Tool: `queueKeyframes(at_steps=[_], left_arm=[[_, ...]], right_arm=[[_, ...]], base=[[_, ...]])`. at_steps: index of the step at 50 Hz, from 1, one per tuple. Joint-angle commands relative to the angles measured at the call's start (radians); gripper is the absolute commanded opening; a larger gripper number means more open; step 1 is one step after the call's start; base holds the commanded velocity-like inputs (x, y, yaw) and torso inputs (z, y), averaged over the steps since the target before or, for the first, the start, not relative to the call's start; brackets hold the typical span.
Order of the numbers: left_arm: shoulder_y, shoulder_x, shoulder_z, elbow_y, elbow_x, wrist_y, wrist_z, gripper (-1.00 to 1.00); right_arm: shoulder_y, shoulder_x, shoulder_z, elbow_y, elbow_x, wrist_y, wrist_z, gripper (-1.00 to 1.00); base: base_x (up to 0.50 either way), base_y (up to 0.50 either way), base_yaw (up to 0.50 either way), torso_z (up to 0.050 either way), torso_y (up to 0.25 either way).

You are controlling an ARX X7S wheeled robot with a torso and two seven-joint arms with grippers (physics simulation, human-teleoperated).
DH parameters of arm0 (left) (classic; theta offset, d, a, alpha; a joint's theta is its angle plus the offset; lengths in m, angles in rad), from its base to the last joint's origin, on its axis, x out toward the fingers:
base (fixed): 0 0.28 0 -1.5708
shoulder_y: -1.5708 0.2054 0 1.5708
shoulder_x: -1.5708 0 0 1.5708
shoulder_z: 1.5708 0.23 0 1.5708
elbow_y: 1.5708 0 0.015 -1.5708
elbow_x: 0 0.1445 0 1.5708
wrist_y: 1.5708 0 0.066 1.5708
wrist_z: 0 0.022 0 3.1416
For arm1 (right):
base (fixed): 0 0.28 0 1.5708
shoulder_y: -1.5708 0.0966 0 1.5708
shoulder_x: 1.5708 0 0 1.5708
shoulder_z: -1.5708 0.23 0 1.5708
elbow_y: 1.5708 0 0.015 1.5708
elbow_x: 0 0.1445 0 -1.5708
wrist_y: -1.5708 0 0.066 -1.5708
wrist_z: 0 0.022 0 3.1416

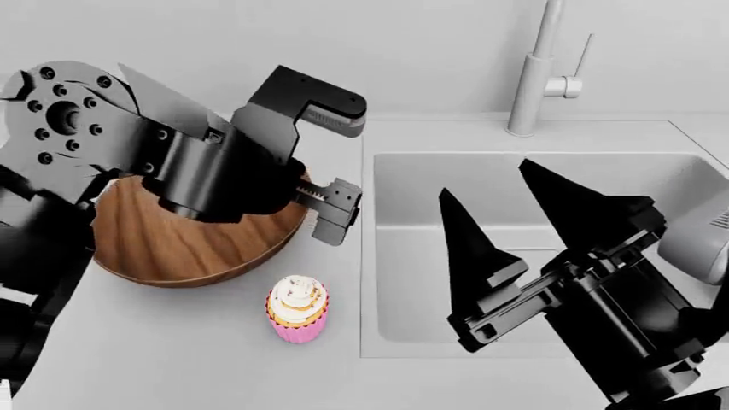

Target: Move the fresh-baked cupcake off the tray onto the counter, and place the bowl used for mixing into the sink.

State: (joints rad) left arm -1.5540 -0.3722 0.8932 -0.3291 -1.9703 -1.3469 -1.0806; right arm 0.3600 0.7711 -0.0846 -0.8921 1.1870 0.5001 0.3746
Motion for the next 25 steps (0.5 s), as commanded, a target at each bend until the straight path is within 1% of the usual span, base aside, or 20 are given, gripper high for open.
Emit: queueKeyframes(at_steps=[1,6,15,25], left_arm=[[0.008,0.022,0.026,-0.042,0.100,0.010,0.090,1.00],[0.011,0.030,0.038,-0.063,0.099,0.006,0.098,1.00],[-0.002,0.051,0.063,-0.104,0.140,0.005,0.145,1.00],[0.010,0.054,0.083,-0.124,0.163,0.007,0.187,1.00]], right_arm=[[-0.028,-0.007,0.003,0.012,-0.024,-0.019,-0.019,1.00],[-0.034,-0.010,0.002,0.018,-0.032,-0.023,-0.022,1.00],[-0.048,-0.010,0.007,0.025,-0.042,-0.036,-0.032,1.00],[-0.056,-0.010,0.008,0.024,-0.042,-0.040,-0.026,1.00]], base=[[0.00,0.00,0.00,0.000,0.000],[0.00,0.00,0.00,0.000,0.000],[0.00,0.00,0.00,0.000,0.000],[0.00,0.00,0.00,0.000,0.000]])
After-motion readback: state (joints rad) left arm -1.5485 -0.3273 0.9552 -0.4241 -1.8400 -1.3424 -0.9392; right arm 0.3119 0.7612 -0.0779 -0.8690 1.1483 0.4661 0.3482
